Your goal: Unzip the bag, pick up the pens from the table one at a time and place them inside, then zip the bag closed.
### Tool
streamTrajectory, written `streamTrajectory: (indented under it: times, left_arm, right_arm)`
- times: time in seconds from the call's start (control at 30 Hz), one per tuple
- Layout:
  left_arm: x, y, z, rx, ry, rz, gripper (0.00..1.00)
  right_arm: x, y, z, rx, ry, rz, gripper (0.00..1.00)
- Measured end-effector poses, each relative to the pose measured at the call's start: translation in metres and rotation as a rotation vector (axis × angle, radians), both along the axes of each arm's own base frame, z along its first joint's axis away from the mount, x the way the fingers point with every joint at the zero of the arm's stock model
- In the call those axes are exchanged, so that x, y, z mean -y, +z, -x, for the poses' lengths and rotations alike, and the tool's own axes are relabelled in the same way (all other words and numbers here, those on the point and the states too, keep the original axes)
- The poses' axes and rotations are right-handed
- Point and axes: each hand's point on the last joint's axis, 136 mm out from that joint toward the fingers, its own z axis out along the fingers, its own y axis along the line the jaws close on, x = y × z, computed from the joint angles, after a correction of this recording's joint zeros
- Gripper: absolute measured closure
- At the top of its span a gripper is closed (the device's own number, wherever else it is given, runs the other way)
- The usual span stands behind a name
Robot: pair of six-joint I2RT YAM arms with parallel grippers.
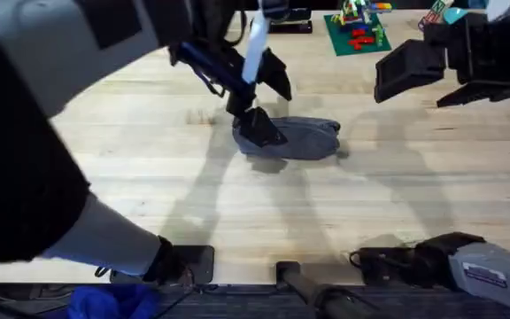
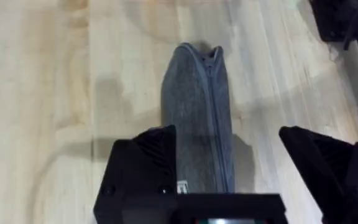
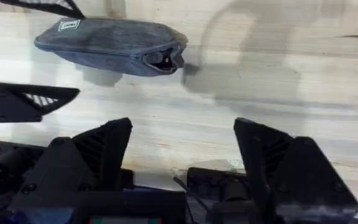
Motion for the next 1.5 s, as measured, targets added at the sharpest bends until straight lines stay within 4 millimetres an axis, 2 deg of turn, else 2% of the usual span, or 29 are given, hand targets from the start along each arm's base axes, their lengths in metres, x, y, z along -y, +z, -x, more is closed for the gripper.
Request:
streamTrajectory:
  times: [0.2,0.33,0.43,0.47,0.5,0.63,0.73,0.77,0.8,1.27,1.5]
  left_arm:
    - [0.013,-0.027,0.004,-0.044,-0.043,-0.03,0.006]
    - [0.012,-0.034,0.003,-0.056,-0.043,-0.048,0.005]
    - [0.012,-0.036,0.002,-0.055,-0.04,-0.054,0.071]
    - [0.011,-0.036,0.002,-0.055,-0.039,-0.059,0.113]
    - [0.01,-0.039,0.001,-0.049,-0.038,-0.079,0.241]
    - [0.009,-0.041,0.0,-0.037,-0.039,-0.093,0.491]
    - [0.009,-0.042,-0.001,-0.03,-0.038,-0.098,0.759]
    - [0.008,-0.042,-0.002,-0.026,-0.038,-0.1,0.876]
    - [0.008,-0.042,-0.002,-0.023,-0.038,-0.102,0.935]
    - [0.008,-0.042,-0.002,-0.024,-0.038,-0.104,0.957]
    - [0.008,-0.043,-0.002,-0.024,-0.038,-0.104,0.958]
  right_arm:
    - [0.0,0.0,0.0,0.001,0.011,0.003,0.005]
    - [0.0,0.0,0.0,0.002,0.014,0.004,0.005]
    - [0.0,0.0,0.0,0.002,0.015,0.004,0.005]
    - [0.0,0.0,0.0,0.002,0.016,0.005,0.005]
    - [0.0,0.0,0.0,0.003,0.017,0.005,0.005]
    - [0.0,0.0,0.0,0.002,0.017,0.005,0.005]
    - [0.0,0.0,0.0,0.003,0.017,0.005,0.005]
    - [0.0,0.0,0.0,0.002,0.017,0.005,0.005]
    - [0.0,0.0,0.0,0.002,0.018,0.005,0.005]
    - [-0.011,0.002,0.003,-0.014,0.049,-0.077,0.006]
    - [-0.004,0.007,0.0,-0.018,0.008,-0.182,0.007]
